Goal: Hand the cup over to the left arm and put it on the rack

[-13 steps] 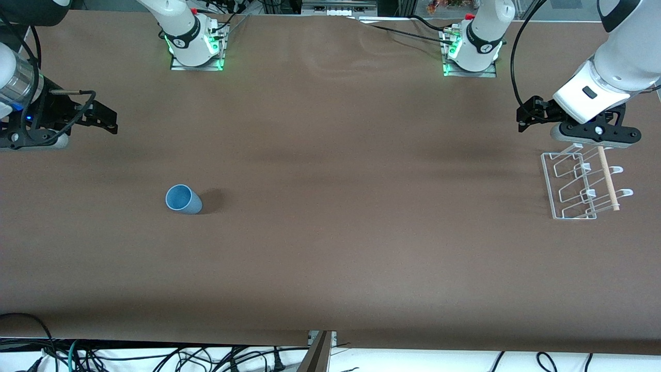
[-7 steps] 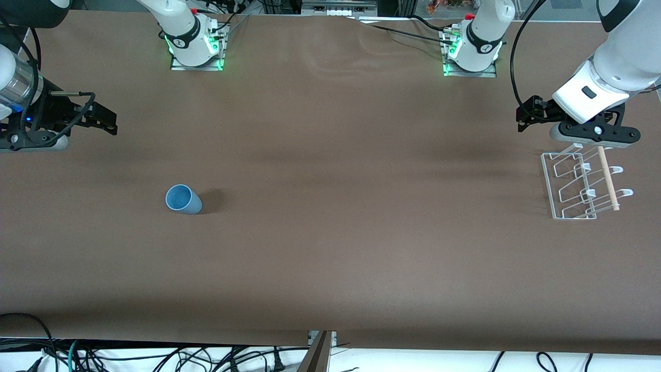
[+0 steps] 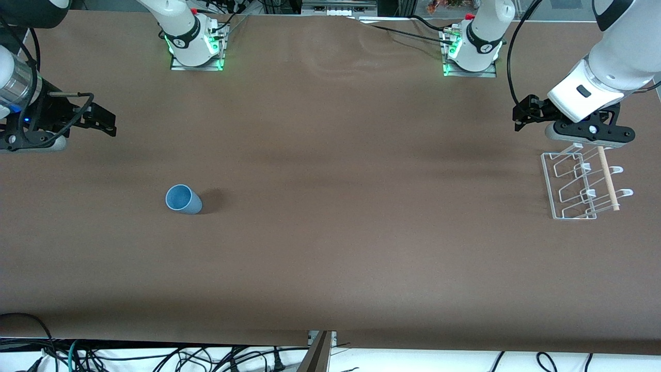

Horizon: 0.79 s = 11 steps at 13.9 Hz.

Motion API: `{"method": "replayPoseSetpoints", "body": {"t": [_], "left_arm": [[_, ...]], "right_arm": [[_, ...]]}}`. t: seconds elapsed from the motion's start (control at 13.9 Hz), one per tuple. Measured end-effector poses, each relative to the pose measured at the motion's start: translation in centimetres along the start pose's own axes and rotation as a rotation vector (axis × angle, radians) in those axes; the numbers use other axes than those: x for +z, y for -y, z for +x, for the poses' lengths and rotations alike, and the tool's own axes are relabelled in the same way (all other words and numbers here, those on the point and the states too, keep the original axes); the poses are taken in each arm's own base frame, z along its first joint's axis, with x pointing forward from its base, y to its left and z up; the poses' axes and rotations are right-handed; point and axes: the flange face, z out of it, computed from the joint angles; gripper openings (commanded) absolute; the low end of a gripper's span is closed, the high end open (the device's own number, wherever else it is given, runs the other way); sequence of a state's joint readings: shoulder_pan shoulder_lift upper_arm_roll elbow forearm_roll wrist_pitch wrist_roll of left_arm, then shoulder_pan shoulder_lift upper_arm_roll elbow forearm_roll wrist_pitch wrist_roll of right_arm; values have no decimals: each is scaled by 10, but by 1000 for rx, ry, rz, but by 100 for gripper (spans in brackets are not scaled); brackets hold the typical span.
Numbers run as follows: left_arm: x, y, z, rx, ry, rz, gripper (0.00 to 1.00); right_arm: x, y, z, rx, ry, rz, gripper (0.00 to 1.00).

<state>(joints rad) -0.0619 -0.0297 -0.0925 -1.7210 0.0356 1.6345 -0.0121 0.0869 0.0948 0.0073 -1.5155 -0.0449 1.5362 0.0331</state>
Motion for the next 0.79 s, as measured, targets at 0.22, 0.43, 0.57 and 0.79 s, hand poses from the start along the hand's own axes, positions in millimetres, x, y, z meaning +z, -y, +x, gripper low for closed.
{"method": "replayPoseSetpoints", "body": {"t": [0.22, 0.43, 0.57, 0.79], "left_arm": [[0, 0, 0, 0, 0, 0, 100], [0, 0, 0, 0, -1, 0, 100], [-1, 0, 0, 0, -2, 0, 100], [-3, 0, 0, 0, -7, 0, 100]], "right_arm": [[24, 2, 16, -2, 1, 0, 100], [62, 1, 34, -5, 14, -10, 100], [84, 0, 44, -7, 15, -24, 100], [120, 2, 54, -13, 8, -26, 100]]}}
